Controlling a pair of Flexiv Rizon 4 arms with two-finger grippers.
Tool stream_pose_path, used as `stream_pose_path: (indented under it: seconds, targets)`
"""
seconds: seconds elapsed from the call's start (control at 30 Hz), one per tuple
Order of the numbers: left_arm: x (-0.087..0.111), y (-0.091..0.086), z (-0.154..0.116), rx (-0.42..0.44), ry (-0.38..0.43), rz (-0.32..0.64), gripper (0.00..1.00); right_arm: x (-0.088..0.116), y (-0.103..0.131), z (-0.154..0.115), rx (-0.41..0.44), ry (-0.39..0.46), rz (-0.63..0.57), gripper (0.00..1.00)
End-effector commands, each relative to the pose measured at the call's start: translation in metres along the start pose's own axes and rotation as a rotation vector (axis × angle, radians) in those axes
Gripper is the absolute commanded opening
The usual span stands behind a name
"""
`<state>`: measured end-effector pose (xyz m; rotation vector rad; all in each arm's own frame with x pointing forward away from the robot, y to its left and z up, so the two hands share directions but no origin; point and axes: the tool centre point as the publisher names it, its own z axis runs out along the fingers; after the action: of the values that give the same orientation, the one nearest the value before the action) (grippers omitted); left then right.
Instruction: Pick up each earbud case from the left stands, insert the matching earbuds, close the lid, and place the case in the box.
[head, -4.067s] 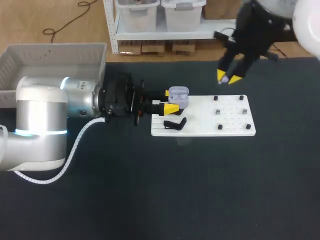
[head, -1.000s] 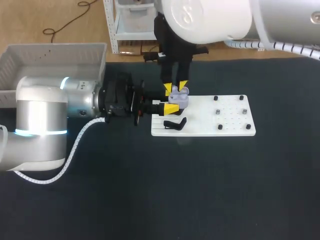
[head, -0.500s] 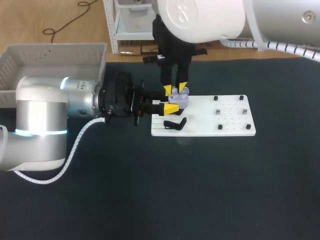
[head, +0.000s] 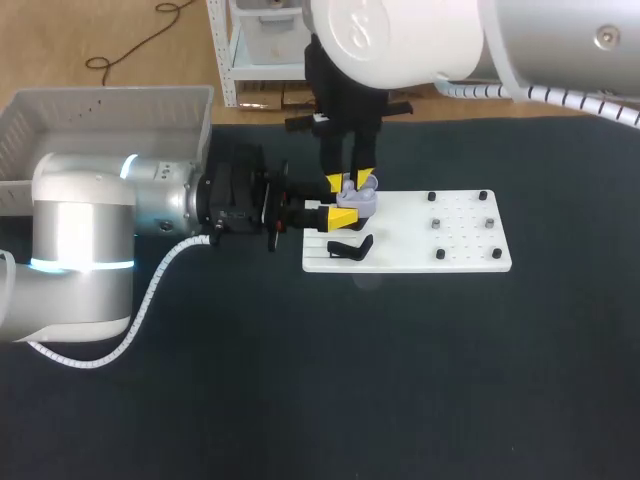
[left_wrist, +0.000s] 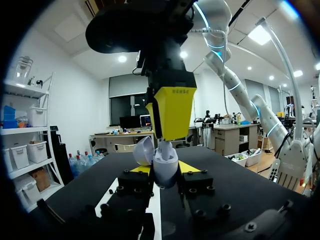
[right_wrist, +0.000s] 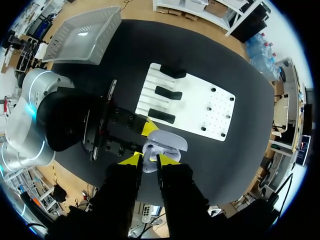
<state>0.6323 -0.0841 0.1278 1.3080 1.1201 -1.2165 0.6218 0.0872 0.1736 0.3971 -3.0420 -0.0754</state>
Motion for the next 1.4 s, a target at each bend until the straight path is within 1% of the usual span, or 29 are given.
stream_pose_path:
  seconds: [0.03,0.2,0.77,0.8,0.83,0.87,0.9,1.07,1.2,1.27,1.4]
  targets:
    - [0.000,-0.001,0.000,-0.004,-0.001,0.003,0.00,0.000,-0.002,0.002,-0.002,0.000,0.004,0.00]
    - [0.000,-0.001,0.000,-0.004,-0.001,0.003,0.00,-0.002,-0.002,0.007,-0.004,0.007,0.006,0.00]
    - [0.000,-0.001,0.000,-0.004,-0.001,0.003,0.00,-0.005,-0.003,0.010,0.004,0.019,-0.001,0.00]
    - [0.000,-0.001,0.000,-0.004,-0.001,0.003,0.00,-0.005,-0.003,0.010,0.006,0.020,-0.001,0.02]
    - [0.000,-0.001,0.000,-0.004,-0.001,0.003,0.00,-0.005,-0.003,0.010,0.006,0.019,-0.002,0.29]
    - [0.000,-0.001,0.000,-0.004,-0.001,0.003,0.00,-0.004,-0.003,0.010,0.006,0.019,-0.002,0.63]
    - [0.000,-0.001,0.000,-0.004,-0.001,0.003,0.00,-0.003,-0.003,0.009,0.003,0.014,-0.006,1.00]
    - [0.000,-0.001,0.000,-0.004,-0.001,0.003,0.00,0.005,-0.005,-0.002,-0.013,0.005,-0.017,1.00]
    - [0.000,-0.001,0.000,-0.004,-0.001,0.003,0.00,0.009,-0.010,-0.016,-0.037,-0.016,-0.013,1.00]
    - [0.000,-0.001,0.000,-0.004,-0.001,0.003,0.00,0.004,-0.016,-0.023,-0.055,-0.031,0.026,1.00]
    - [0.000,-0.001,0.000,-0.004,-0.001,0.003,0.00,-0.011,-0.032,-0.029,-0.085,-0.091,0.177,1.00]
